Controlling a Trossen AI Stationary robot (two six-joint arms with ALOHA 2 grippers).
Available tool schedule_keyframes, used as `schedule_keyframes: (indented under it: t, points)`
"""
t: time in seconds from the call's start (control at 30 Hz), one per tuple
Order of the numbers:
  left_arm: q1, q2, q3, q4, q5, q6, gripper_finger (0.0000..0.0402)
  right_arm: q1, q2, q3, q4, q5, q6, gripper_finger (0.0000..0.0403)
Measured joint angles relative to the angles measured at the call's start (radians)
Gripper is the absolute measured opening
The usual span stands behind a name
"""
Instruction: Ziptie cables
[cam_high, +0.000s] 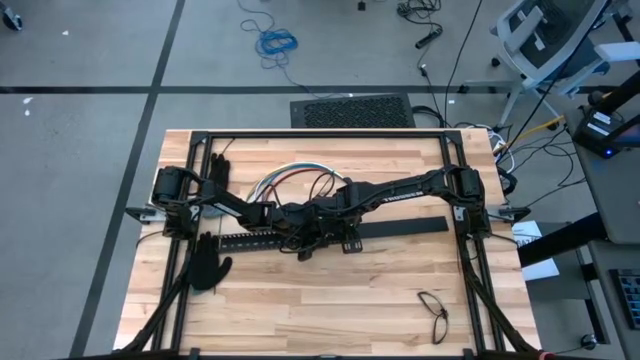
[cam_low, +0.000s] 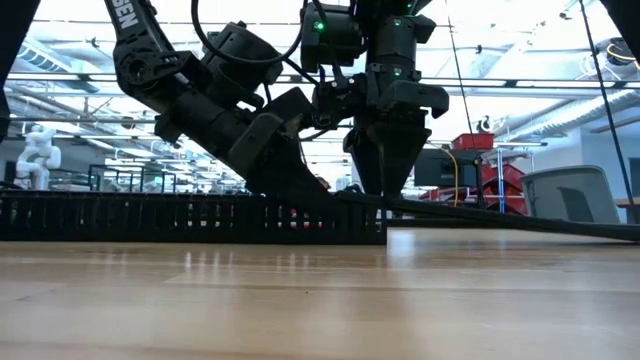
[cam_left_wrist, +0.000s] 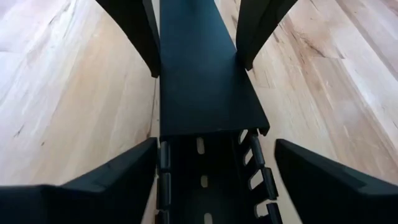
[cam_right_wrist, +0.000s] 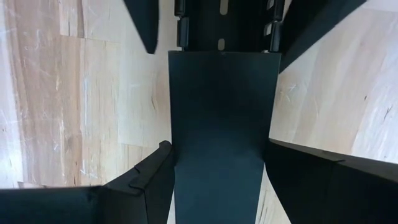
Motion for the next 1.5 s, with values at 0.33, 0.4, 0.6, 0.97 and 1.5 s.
schedule_keyframes:
  t: [0.33,0.4,0.6,0.97,1.5]
  points:
    - [0.023,-0.045,0.001,-0.065,0.056,0.024,0.0394,0.000,0.000,0.000,0.001,0.000,0.000,0.0213]
    - [0.037,-0.088,0.001,-0.117,0.095,0.028,0.0392,0.000,0.000,0.001,0.003,0.000,0.000,0.0213]
    - [0.064,-0.210,-0.032,-0.184,0.110,0.028,0.0391,0.000,0.000,0.001,0.003,0.000,0.000,0.0213]
    - [0.065,-0.163,-0.033,-0.085,0.032,-0.104,0.0389,0.000,0.000,0.001,0.002,0.001,0.001,0.0213]
    - [0.043,-0.136,-0.034,0.053,-0.093,-0.083,0.0009,0.000,0.000,0.000,0.002,0.002,-0.003,0.0213]
